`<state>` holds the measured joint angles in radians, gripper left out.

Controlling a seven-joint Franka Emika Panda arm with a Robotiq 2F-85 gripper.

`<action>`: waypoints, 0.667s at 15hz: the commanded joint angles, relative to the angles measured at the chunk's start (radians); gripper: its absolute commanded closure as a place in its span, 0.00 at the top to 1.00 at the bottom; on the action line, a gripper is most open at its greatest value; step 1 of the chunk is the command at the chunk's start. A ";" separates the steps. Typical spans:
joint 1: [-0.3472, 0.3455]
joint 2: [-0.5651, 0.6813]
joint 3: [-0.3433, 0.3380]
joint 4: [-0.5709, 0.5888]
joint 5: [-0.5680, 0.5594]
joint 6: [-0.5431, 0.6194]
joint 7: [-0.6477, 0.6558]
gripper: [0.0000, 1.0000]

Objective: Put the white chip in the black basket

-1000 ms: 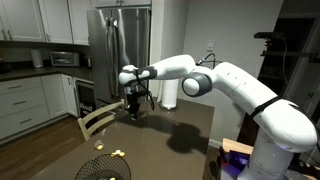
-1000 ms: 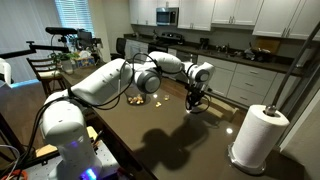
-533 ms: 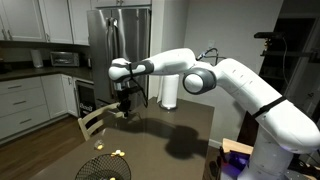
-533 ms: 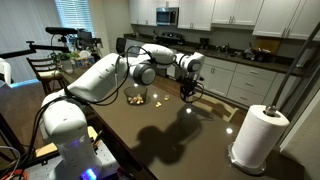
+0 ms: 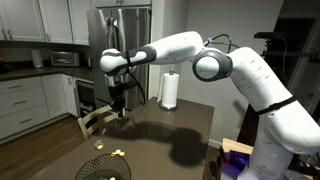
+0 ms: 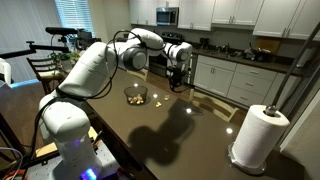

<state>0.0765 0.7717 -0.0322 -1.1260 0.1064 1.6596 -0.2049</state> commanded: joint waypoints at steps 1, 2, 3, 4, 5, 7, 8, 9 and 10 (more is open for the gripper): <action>0.002 -0.139 0.061 -0.194 -0.022 0.037 0.010 0.04; 0.007 -0.156 0.072 -0.224 -0.024 0.042 0.007 0.04; 0.011 -0.168 0.084 -0.247 -0.025 0.045 0.005 0.04; 0.016 -0.176 0.095 -0.266 -0.029 0.046 -0.001 0.04; 0.020 -0.181 0.106 -0.280 -0.030 0.041 -0.004 0.04; 0.033 -0.186 0.123 -0.308 -0.037 0.038 -0.013 0.04; 0.042 -0.186 0.133 -0.315 -0.043 0.034 -0.016 0.04; 0.050 -0.182 0.140 -0.320 -0.053 0.029 -0.019 0.04; 0.060 -0.176 0.149 -0.319 -0.062 0.021 -0.018 0.04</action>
<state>0.1195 0.6243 0.0963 -1.3912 0.0814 1.6701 -0.2060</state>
